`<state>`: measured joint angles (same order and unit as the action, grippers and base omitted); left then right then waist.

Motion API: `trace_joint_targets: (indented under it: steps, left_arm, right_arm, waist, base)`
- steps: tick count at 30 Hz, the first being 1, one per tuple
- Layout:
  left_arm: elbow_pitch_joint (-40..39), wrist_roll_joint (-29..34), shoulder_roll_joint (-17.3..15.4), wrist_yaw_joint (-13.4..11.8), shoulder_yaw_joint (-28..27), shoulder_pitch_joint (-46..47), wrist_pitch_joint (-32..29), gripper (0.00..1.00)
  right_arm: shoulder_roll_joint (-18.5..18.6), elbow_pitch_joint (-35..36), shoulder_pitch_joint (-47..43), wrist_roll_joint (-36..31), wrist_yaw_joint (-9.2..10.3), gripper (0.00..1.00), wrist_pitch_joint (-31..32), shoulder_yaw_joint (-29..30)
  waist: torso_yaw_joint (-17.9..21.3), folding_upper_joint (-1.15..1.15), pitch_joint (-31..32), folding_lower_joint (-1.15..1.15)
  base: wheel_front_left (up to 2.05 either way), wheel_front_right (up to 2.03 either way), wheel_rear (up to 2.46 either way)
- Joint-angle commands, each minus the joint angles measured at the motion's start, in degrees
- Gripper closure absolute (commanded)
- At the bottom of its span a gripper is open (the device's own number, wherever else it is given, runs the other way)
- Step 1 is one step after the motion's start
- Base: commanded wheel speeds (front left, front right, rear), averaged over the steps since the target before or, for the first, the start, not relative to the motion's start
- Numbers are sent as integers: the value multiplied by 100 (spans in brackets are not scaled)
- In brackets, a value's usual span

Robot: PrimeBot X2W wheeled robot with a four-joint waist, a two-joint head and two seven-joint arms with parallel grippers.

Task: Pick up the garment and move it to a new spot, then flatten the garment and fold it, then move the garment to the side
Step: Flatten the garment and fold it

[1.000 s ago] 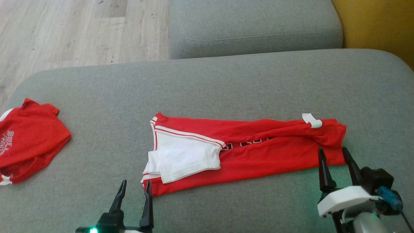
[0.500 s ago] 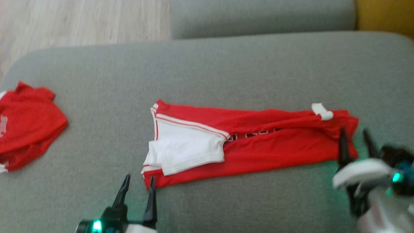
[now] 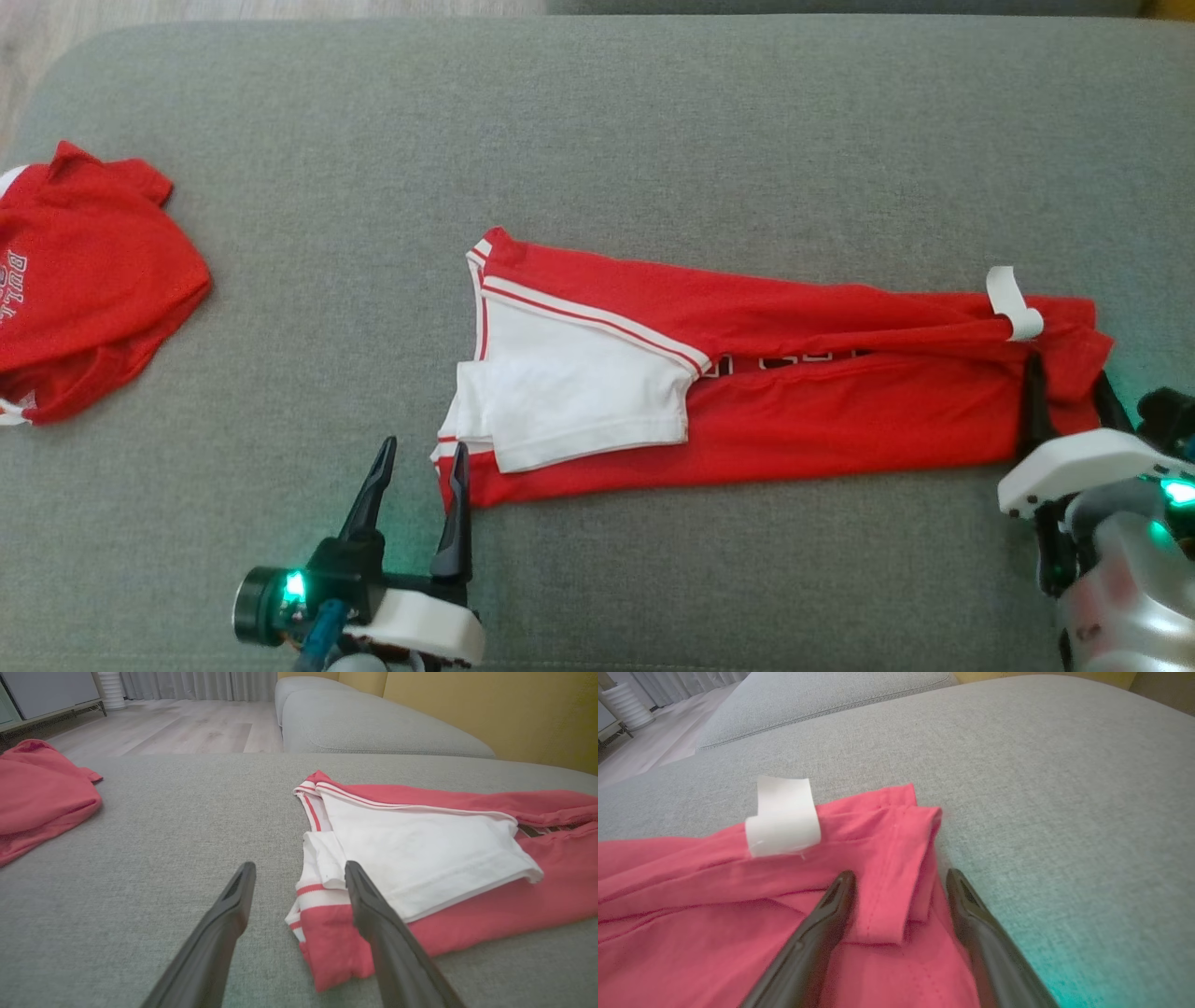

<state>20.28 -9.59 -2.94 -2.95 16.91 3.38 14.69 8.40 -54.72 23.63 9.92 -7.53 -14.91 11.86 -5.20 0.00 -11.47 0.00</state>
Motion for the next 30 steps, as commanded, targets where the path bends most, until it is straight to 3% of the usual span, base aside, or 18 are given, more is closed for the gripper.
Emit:
trace_joint_targets:
  steps: [1,2,3,8,13,17,23,26,27,30]
  left_arm:
    - [-126,-40,6,13,-113,189,30,0]
    - [-123,-44,6,11,-105,193,30,0]
    - [-117,-49,6,6,-100,192,30,0]
    - [-89,-54,6,4,-125,147,30,0]
    - [-41,-41,6,35,-152,123,30,0]
    - [0,-67,6,52,-152,74,30,0]
    - [-6,-207,6,55,-144,-59,30,0]
    - [-27,-202,6,75,-145,-135,30,0]
    - [-16,-184,6,92,-136,-156,30,0]
    - [-13,-178,6,121,-117,-180,30,0]
  right_arm:
    - [31,-84,146,-15,4,0,-8,-141]
    - [-7,-170,119,11,4,20,-8,-184]
    - [-43,-263,90,47,4,100,-8,-253]
    - [93,-129,30,206,4,100,-8,-295]
    - [397,592,42,179,4,100,-8,103]
    - [292,1297,79,337,4,100,-8,36]
    - [-148,2158,6,1077,4,100,-8,-931]
    - [-341,2482,-94,1771,4,100,-8,-1808]
    - [-412,2585,-138,2206,4,100,-8,-2358]
    - [-467,2545,-154,2651,4,100,1,-3124]
  waist:
    - [-6,0,-15,0]
    - [1,0,-7,0]
    - [12,0,6,0]
    - [126,0,93,0]
    - [186,0,221,0]
    - [171,0,364,0]
    - [69,0,548,0]
    - [-84,0,626,0]
    - [-243,0,669,0]
    - [-511,0,727,0]
  base:
    - [0,0,0]
    - [0,0,0]
    - [0,0,0]
    - [0,0,0]
    - [0,0,0]
    - [0,0,0]
    - [0,0,0]
    - [0,0,0]
    - [0,0,0]
    - [0,0,0]
